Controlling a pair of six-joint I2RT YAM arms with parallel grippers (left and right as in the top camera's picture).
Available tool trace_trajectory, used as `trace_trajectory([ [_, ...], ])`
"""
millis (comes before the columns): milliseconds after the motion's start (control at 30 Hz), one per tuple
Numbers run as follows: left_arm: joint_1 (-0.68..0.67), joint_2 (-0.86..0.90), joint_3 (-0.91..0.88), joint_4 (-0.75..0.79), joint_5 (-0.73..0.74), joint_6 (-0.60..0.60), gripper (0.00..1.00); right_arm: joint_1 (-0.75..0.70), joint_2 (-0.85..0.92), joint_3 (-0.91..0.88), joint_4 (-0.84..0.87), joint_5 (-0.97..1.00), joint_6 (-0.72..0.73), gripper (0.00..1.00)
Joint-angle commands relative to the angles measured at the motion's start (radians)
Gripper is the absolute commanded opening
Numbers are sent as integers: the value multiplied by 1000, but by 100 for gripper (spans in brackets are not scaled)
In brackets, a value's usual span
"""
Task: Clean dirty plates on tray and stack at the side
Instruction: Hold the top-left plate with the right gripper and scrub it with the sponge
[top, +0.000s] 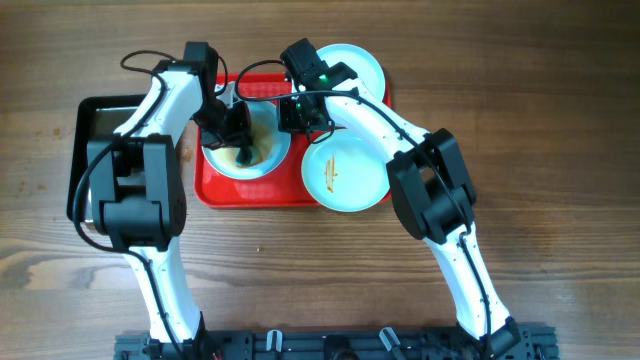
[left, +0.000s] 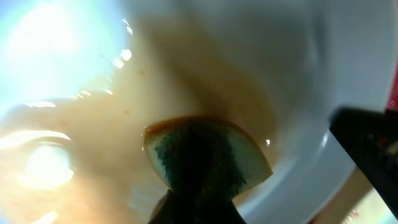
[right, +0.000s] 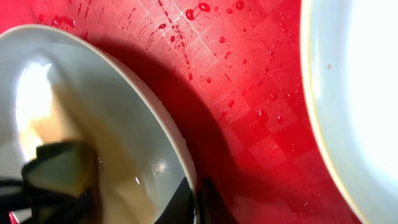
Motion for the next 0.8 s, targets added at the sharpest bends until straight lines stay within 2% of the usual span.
trace_trajectory([
  [0,-3,26,-14,-9,84,-37,4,0,27,9,16,-29,-11,5],
  [67,-3,26,-14,-4,47,-69,4,-1,27,9,18,-31,-15,5],
  [167,-15,26,-14,25,-164,-227,4,0,27,9,18,-31,-17,5],
  [200,-29,26,-18,47,-310,-303,4,0,27,9,18,-31,-17,5],
  [300,-55,26,-20,87,-455,-386,4,0,27,9,18,-31,-17,5],
  [533,-111,26,-20,163,-659,-487,4,0,27,9,19,-31,-19,5],
  [767,-113,26,-6,226,-691,-487,4,0,27,9,19,-31,-20,5],
])
